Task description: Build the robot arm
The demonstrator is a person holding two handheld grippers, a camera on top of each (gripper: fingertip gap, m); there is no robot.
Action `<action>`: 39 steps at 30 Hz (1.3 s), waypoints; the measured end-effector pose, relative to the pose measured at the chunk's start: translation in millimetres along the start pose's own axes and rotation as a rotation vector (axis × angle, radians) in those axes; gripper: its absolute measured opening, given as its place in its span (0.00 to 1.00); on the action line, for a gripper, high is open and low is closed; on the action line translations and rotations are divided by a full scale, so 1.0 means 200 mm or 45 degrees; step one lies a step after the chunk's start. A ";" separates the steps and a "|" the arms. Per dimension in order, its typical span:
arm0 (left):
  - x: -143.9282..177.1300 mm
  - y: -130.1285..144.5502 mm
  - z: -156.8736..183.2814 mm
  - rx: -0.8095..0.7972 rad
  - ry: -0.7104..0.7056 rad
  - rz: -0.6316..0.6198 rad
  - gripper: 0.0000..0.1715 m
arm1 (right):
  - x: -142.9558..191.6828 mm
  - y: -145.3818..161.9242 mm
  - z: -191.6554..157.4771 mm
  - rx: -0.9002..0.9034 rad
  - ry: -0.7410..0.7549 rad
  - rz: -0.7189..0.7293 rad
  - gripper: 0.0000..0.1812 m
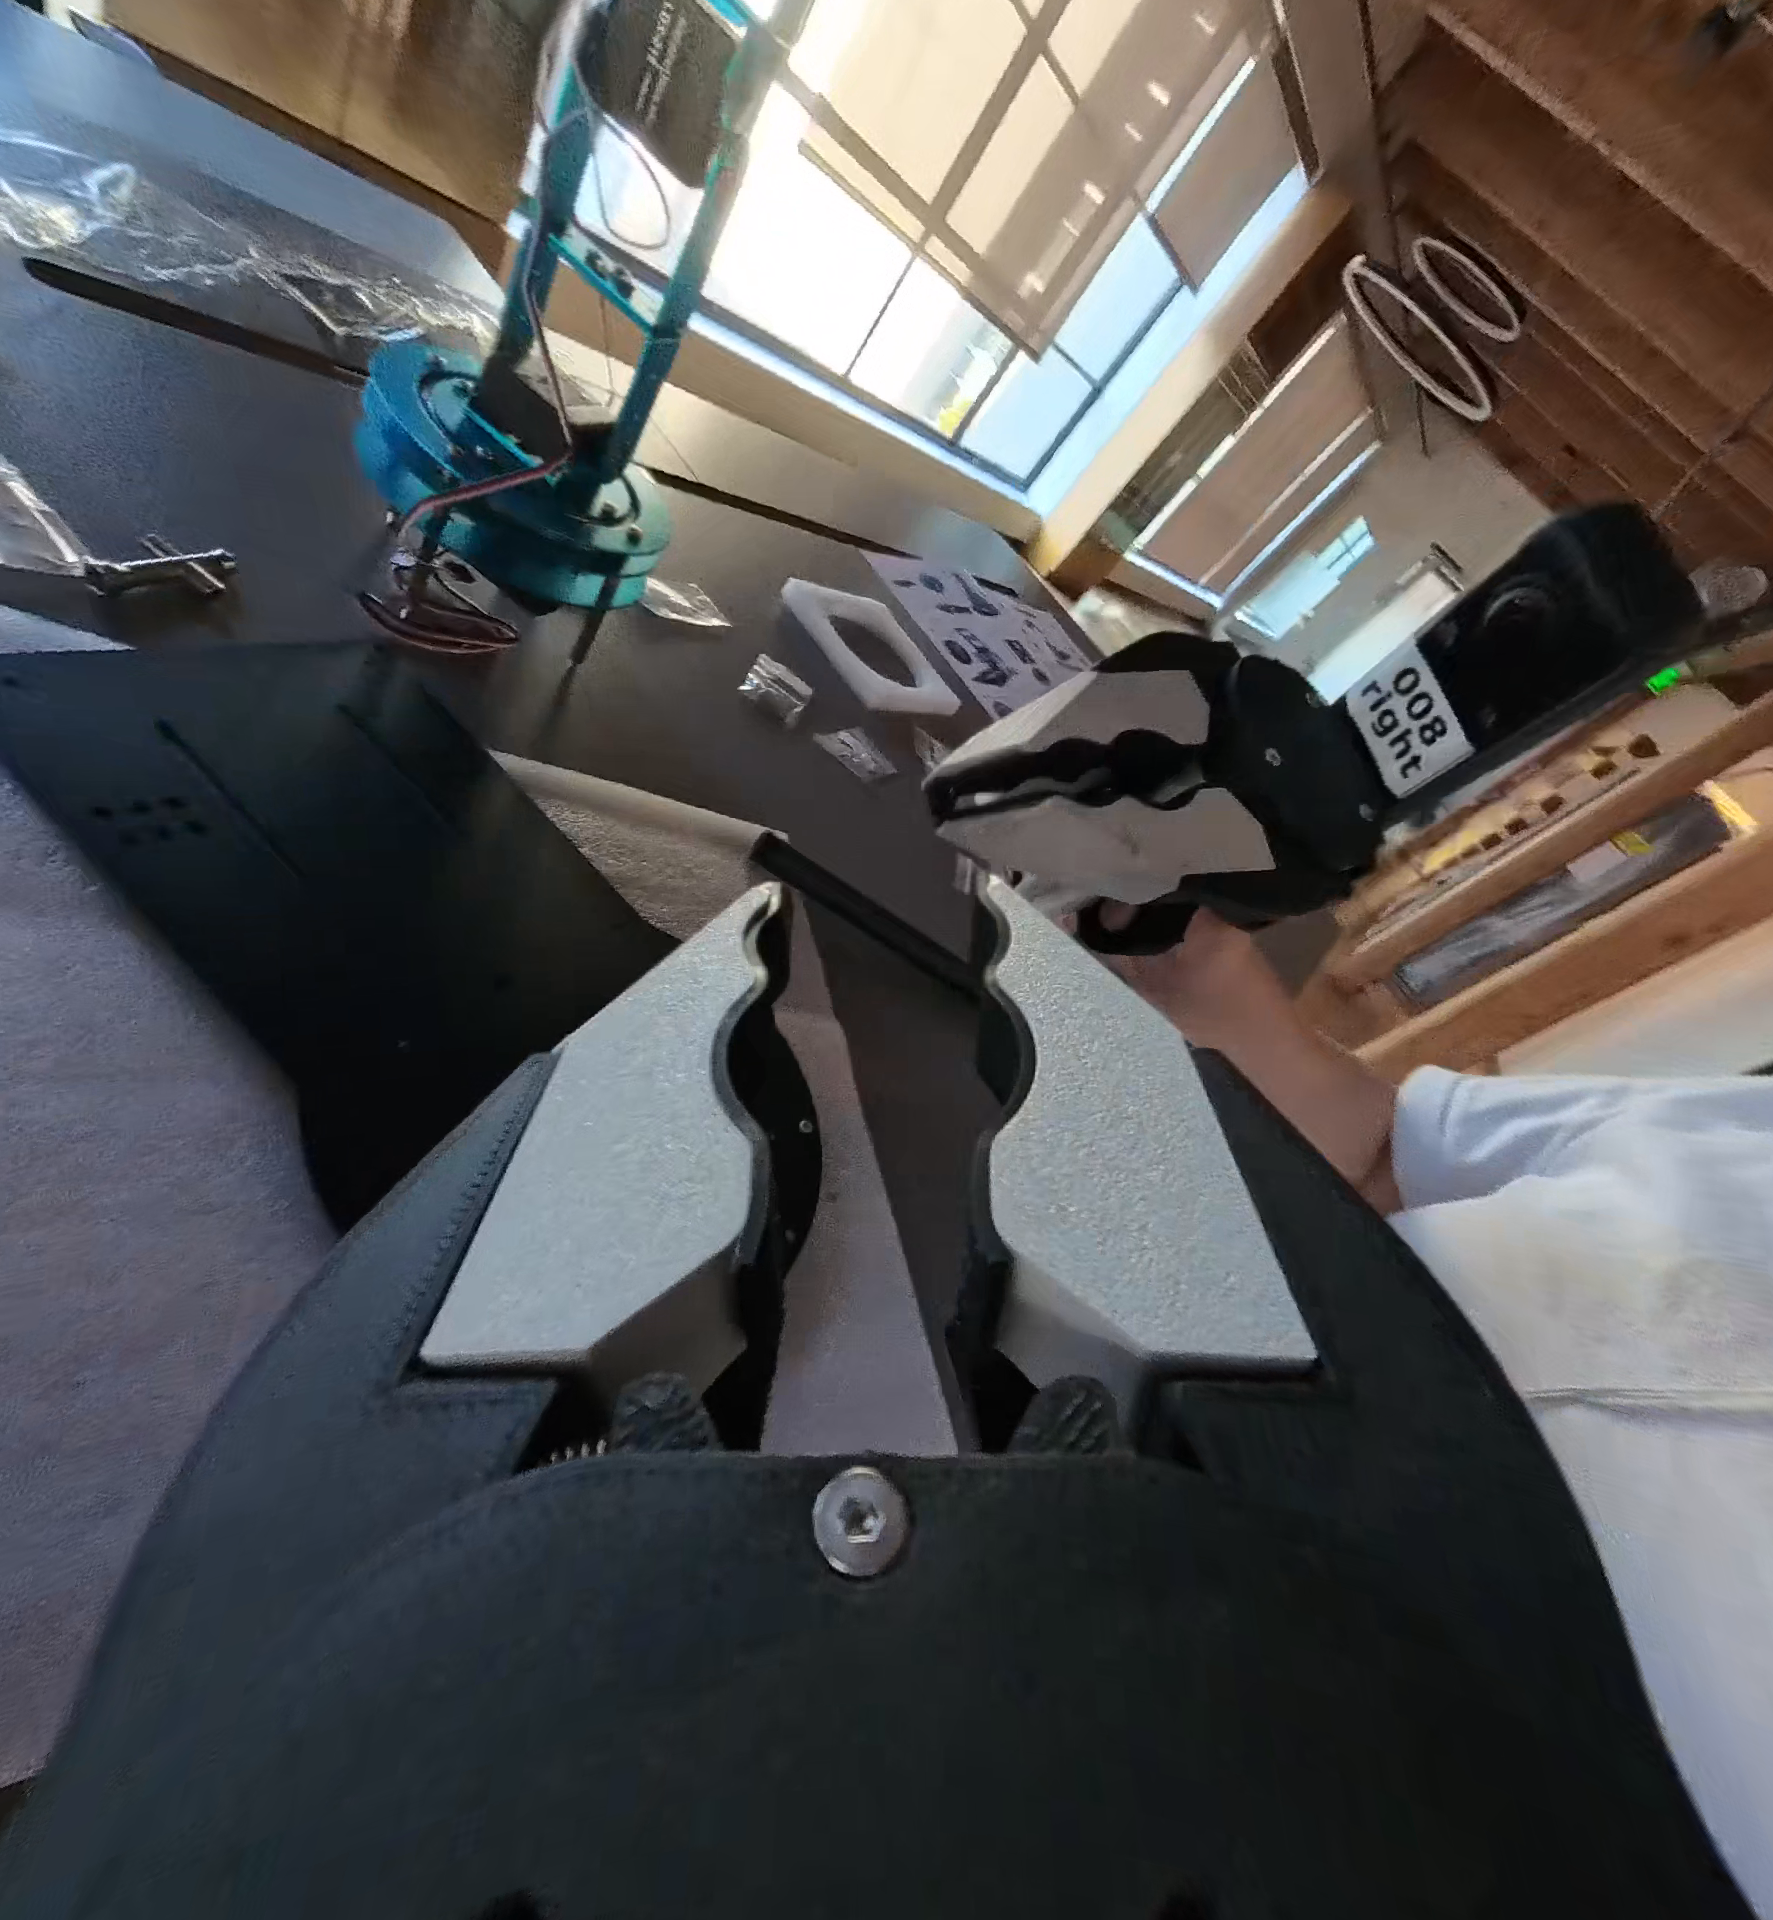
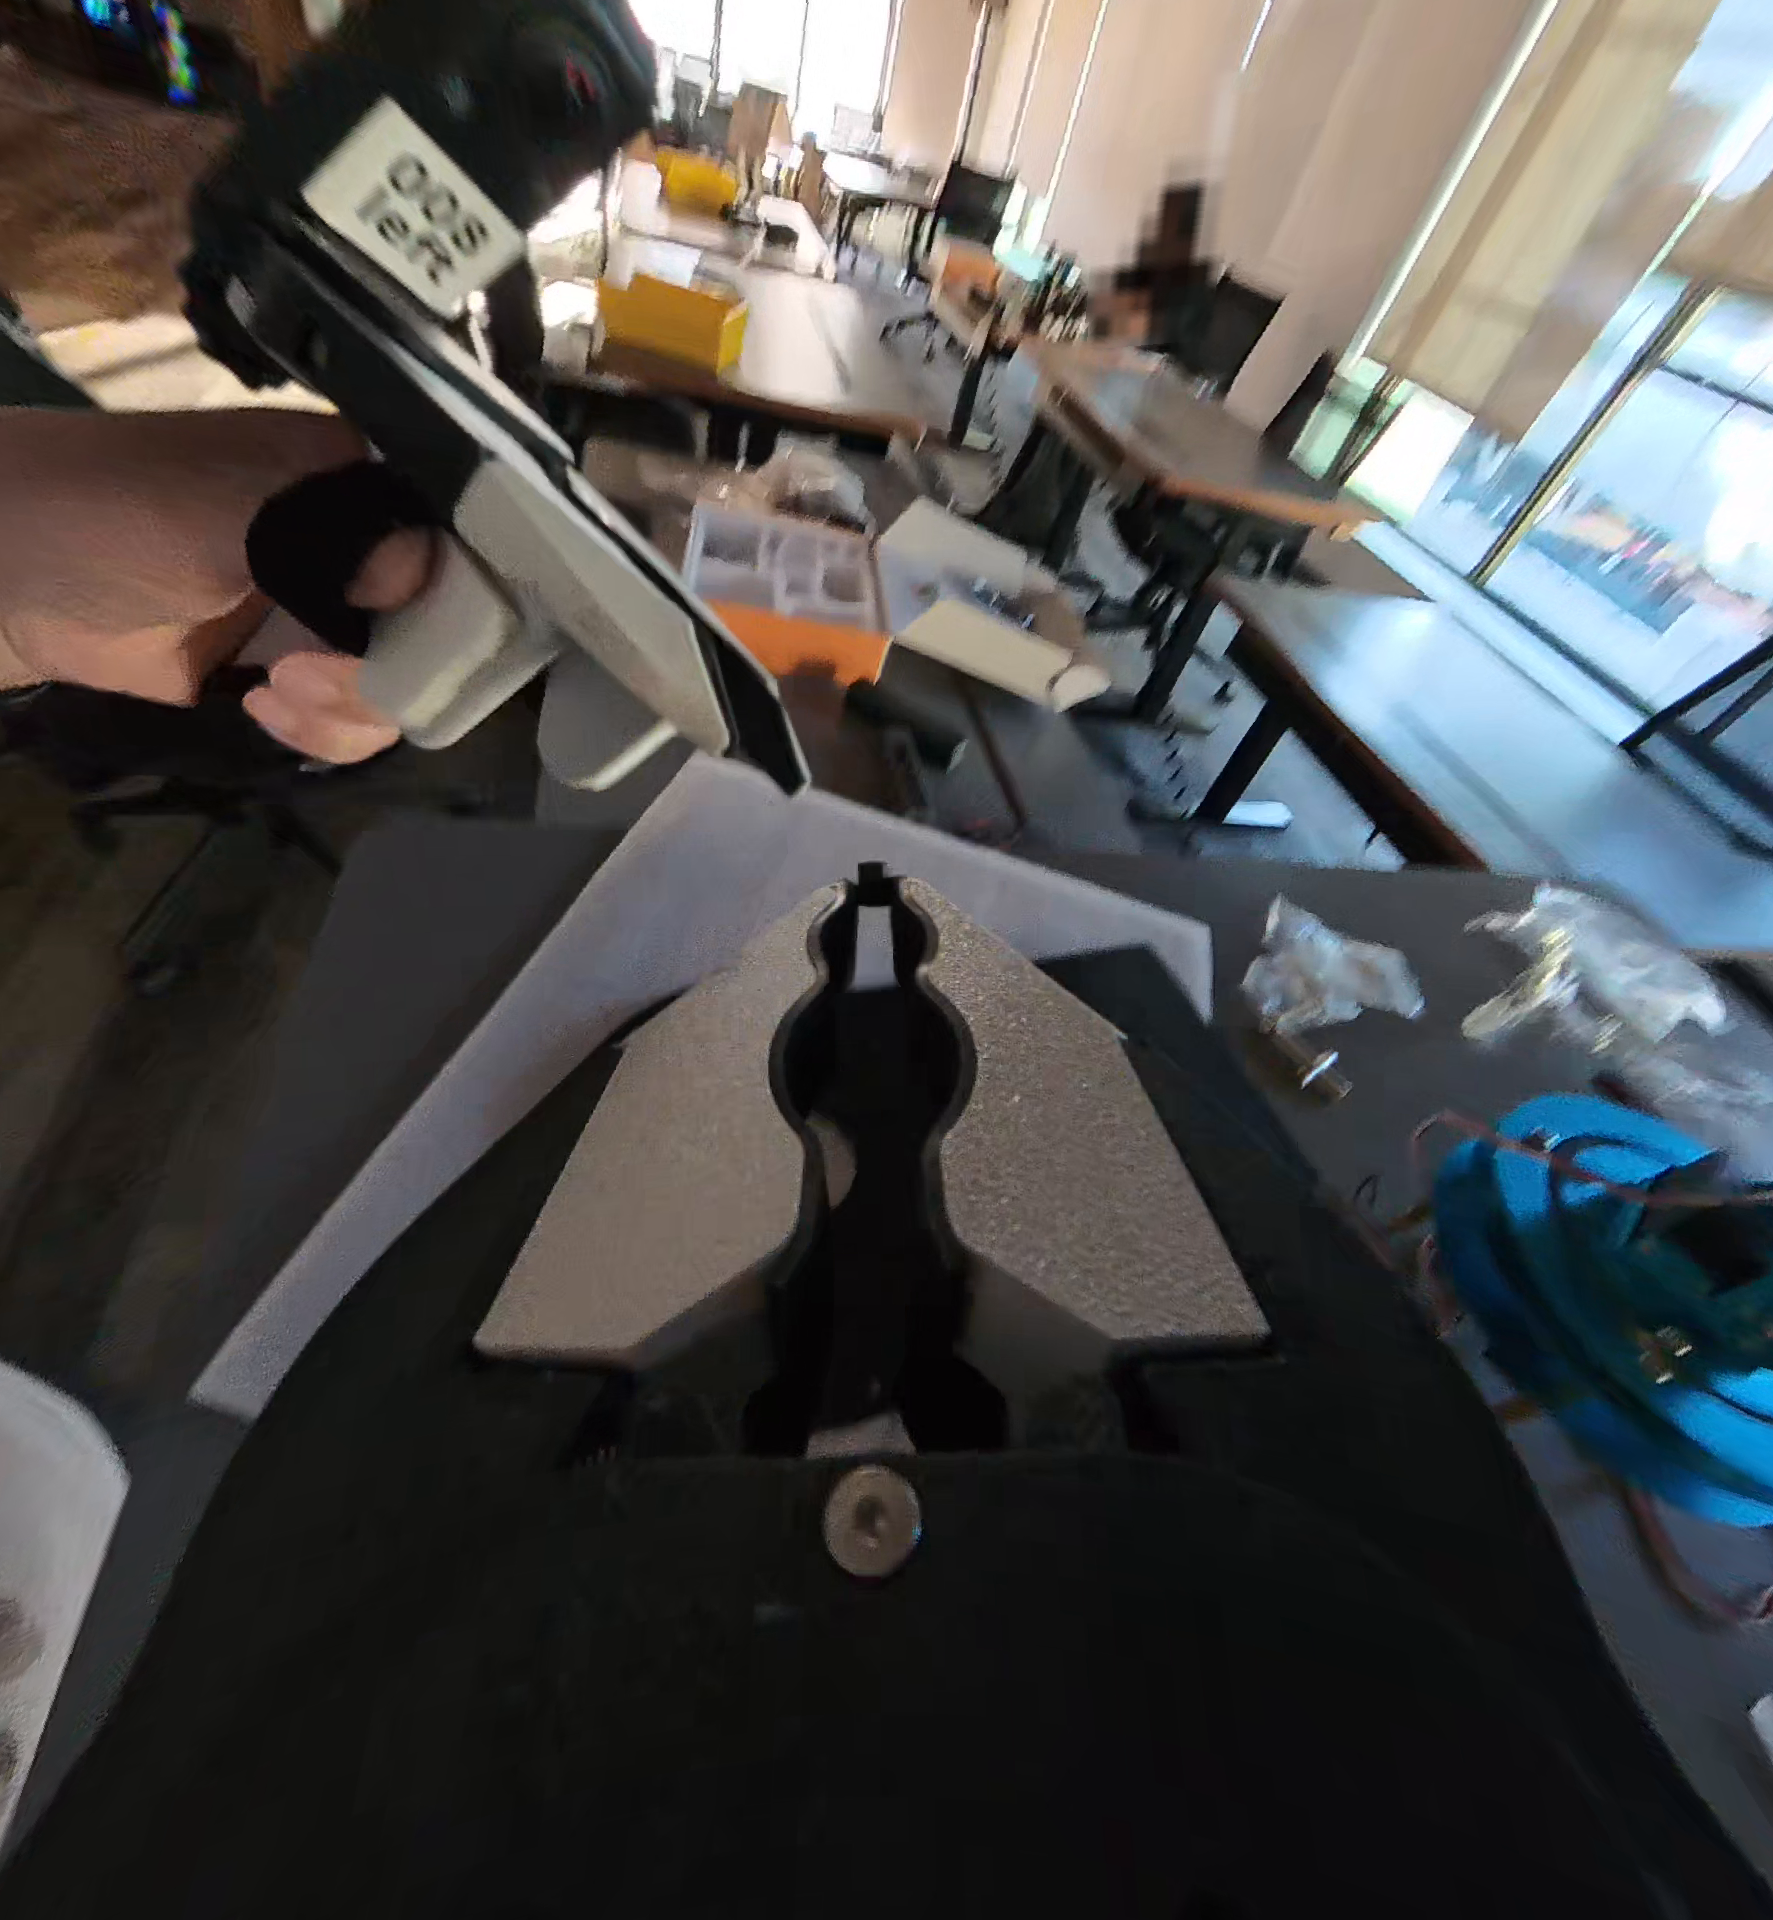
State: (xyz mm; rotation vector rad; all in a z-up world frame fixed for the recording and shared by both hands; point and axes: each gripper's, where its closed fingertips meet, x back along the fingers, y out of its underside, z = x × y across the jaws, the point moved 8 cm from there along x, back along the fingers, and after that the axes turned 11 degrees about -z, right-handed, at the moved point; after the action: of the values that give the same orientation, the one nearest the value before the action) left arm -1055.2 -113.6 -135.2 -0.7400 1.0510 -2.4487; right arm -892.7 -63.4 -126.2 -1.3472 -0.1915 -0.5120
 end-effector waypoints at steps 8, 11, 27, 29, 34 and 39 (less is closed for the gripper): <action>0.07 -0.18 0.07 -0.026 0.091 0.090 0.10 | 0.06 -0.19 0.06 0.131 0.132 0.268 0.02; 0.08 -0.24 0.11 -0.044 0.104 0.095 0.14 | 0.08 -0.23 0.09 0.143 0.140 0.327 0.02; -0.06 -0.33 0.18 -0.137 0.015 0.051 0.14 | 0.08 -0.24 0.08 0.410 0.241 0.237 0.02; -0.08 -0.34 0.19 -0.163 -0.011 0.037 0.11 | 0.08 -0.23 0.08 0.441 0.257 0.215 0.02; -0.10 -0.34 0.20 -0.209 -0.049 -0.026 0.08 | 0.08 -0.22 0.08 0.476 0.286 0.176 0.02; -0.11 -0.34 0.20 -0.220 0.007 -0.032 0.02 | 0.08 -0.22 0.09 0.477 0.284 0.188 0.03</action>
State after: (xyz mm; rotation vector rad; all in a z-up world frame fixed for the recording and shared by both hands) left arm -1023.0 -80.3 -66.9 -0.8042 1.2747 -2.4036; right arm -895.9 -56.3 -76.1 -0.9234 -0.0024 -0.4707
